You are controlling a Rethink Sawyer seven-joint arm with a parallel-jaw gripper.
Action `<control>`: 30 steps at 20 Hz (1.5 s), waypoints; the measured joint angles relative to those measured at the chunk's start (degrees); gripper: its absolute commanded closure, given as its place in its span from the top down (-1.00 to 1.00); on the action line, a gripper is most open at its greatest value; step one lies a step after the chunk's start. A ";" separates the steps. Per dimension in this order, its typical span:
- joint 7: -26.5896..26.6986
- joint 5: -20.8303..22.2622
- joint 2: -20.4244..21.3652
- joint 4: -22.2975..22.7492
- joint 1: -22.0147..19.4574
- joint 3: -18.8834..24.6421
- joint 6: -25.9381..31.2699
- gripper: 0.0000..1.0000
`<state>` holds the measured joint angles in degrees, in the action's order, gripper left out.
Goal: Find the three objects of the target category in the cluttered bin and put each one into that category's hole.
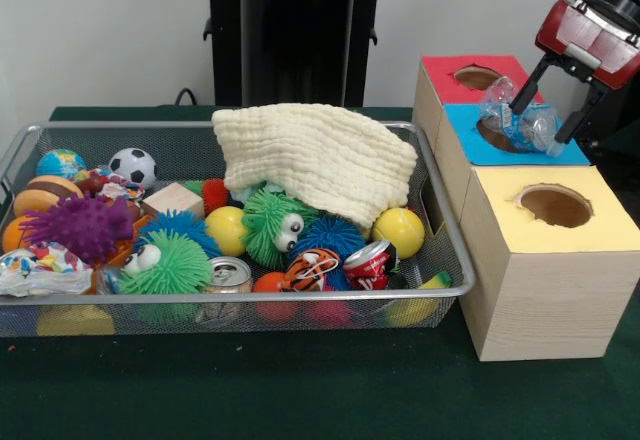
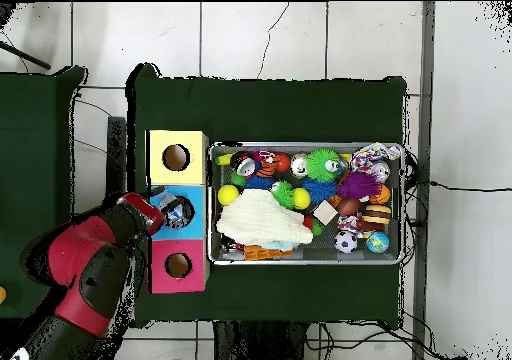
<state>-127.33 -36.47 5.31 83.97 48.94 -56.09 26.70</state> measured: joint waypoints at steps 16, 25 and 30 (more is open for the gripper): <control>0.00 0.08 1.30 3.21 -0.03 1.37 -4.83 1.00; 0.00 0.07 2.41 5.00 -0.23 2.84 -7.29 1.00; 0.00 0.07 2.42 5.06 -0.25 2.86 -7.44 1.00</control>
<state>-127.33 -36.40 7.72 89.03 48.70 -53.22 19.25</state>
